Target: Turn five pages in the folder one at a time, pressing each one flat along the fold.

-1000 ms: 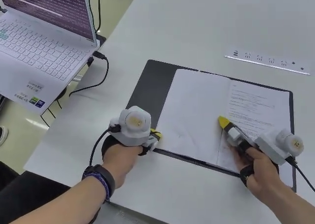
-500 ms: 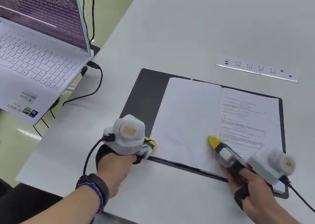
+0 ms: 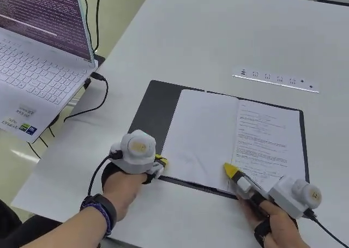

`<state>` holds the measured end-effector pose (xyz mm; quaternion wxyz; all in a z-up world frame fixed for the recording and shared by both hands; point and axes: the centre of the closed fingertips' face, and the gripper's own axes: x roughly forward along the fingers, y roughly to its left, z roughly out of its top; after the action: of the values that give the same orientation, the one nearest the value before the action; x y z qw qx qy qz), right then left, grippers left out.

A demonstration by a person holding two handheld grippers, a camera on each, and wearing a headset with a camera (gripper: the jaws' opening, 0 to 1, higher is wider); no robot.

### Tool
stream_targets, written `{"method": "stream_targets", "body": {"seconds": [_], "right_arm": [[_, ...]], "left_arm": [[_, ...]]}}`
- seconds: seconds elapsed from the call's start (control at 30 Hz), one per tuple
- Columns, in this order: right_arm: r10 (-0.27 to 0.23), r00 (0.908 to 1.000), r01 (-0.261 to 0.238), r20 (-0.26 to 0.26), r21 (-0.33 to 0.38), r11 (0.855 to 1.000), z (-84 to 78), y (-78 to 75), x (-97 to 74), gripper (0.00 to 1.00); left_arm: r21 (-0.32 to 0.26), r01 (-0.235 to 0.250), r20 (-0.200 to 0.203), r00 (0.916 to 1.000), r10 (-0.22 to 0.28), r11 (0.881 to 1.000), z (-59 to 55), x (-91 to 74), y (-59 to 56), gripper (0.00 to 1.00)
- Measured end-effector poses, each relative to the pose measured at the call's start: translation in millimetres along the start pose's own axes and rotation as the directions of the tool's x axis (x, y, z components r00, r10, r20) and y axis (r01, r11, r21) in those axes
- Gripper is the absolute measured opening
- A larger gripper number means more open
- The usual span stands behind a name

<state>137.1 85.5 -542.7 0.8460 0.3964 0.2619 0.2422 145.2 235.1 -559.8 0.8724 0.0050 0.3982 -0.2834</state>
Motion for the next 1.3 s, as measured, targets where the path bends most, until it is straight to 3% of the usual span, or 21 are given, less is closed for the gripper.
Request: {"method": "stream_targets", "body": {"seconds": [0.4,0.7,0.8,0.83,0.87,1.0,1.1,1.2,1.3], "right_arm": [[-0.001,0.999,0.001,-0.045,-0.007,1.0,-16.8,5.5,-13.5,0.0],[-0.008,0.9977,0.007,-0.068,-0.009,1.0,-18.6,5.7,-13.7,0.0],[-0.015,0.9964,0.015,-0.083,-0.002,1.0,-17.4,5.5,-12.9,0.0],[-0.018,0.9954,0.017,-0.094,-0.008,1.0,-17.2,6.6,-12.7,0.0],[-0.018,0.9954,0.017,-0.094,-0.014,1.0,-15.9,8.2,-12.9,0.0],[-0.017,0.9976,0.016,-0.067,-0.007,1.0,-4.1,13.0,-14.9,0.06],[-0.022,0.9984,0.021,-0.053,-0.025,0.999,3.4,14.0,-16.3,0.11],[-0.037,0.9989,0.036,-0.03,-0.017,0.999,12.7,14.6,-20.4,0.15],[-0.068,0.9976,0.068,0.01,0.002,0.998,21.3,9.1,-26.2,0.17]], "left_arm": [[-0.002,-0.006,-0.005,1.0,0.006,1.0,0.0,-0.3,-0.2,0.0],[0.008,-0.029,-0.019,0.9994,0.029,1.0,0.4,-0.4,-1.0,0.0],[-0.015,-0.038,-0.03,0.9988,0.038,0.999,0.8,0.2,-0.1,0.0],[-0.065,-0.049,-0.043,0.998,0.046,0.997,0.2,0.4,0.4,0.0],[-0.077,-0.051,-0.049,0.9977,0.047,0.996,0.6,0.7,1.0,0.0],[-0.06,-0.055,-0.076,0.9958,0.051,0.997,2.1,0.4,-1.6,0.0],[-0.079,-0.051,-0.088,0.9951,0.044,0.996,1.5,0.4,-4.8,0.04],[-0.122,-0.044,-0.066,0.9972,0.036,0.992,9.2,-3.5,-13.6,0.09],[-0.126,-0.041,-0.052,0.998,0.035,0.991,13.8,-5.8,-18.7,0.13]]}}
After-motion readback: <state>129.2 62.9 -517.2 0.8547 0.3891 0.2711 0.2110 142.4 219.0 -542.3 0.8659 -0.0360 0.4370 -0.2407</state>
